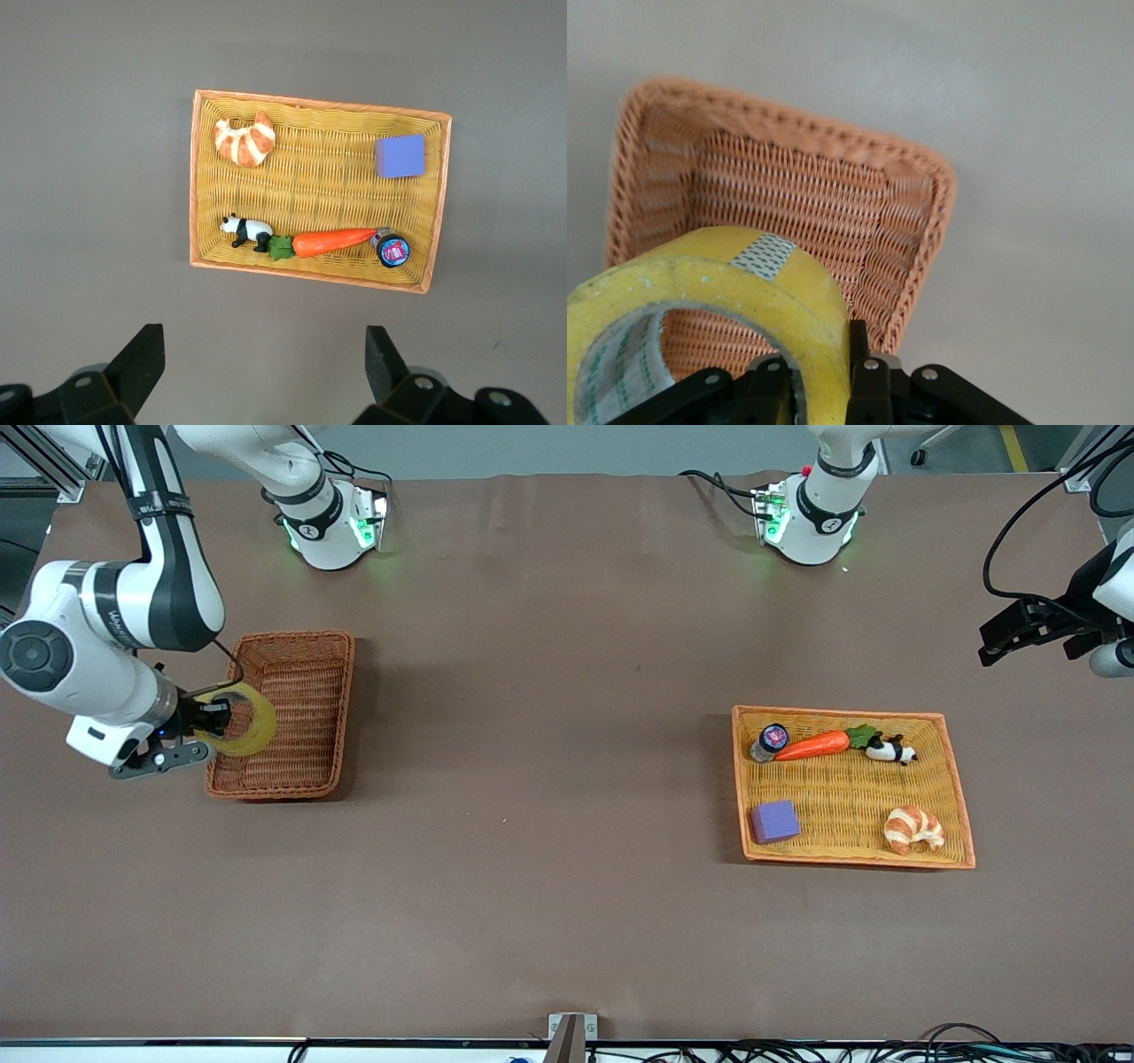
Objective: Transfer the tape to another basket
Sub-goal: 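Lower the tape into the brown basket and open the right gripper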
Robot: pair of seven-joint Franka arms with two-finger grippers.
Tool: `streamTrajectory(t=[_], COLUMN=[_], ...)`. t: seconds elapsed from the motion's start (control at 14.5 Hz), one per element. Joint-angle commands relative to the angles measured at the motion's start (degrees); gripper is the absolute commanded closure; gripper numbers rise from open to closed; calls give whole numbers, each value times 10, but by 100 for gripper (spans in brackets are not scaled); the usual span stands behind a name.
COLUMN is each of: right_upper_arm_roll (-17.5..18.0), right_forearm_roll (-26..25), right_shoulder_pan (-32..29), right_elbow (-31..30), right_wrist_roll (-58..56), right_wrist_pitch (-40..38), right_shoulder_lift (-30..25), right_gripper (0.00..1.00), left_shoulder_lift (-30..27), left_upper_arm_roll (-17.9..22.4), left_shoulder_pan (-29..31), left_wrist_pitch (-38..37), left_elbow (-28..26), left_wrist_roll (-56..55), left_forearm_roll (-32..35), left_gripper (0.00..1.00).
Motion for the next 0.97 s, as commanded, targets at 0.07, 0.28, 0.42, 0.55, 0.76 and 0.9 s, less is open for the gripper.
streamTrajectory(t=[0.07,0.28,0.42,0.55,0.76,0.9], right_upper_arm_roll=[-20,-20,-20,-20,-19,-19], right_forearm_roll=[5,5,4,5,5,4], right_shoulder_pan=[7,7,7,7,9,10], right_elbow=[-135,-180,-196,-200,-214,-213], right_wrist_roll=[-29,-30,-30,-29,-28,-27], right_wrist_pitch=[131,219,265,289,319,325], right_shoulder_lift=[-38,-23,-1,18,37,45], right_gripper=[99,98,97,96,86,48], left_shoulder_lift=[-5,-5,-5,-5,-5,-5], left_upper_arm_roll=[2,2,2,2,2,2], left_shoulder_pan=[0,0,0,1,2,1], left_wrist_pitch=[4,4,4,4,4,9], left_elbow=[-2,-2,-1,-1,0,-1], left_wrist_roll=[10,10,10,10,10,9], left_forearm_roll=[-9,-9,-9,-9,-9,-9], left_gripper=[0,0,0,0,0,0])
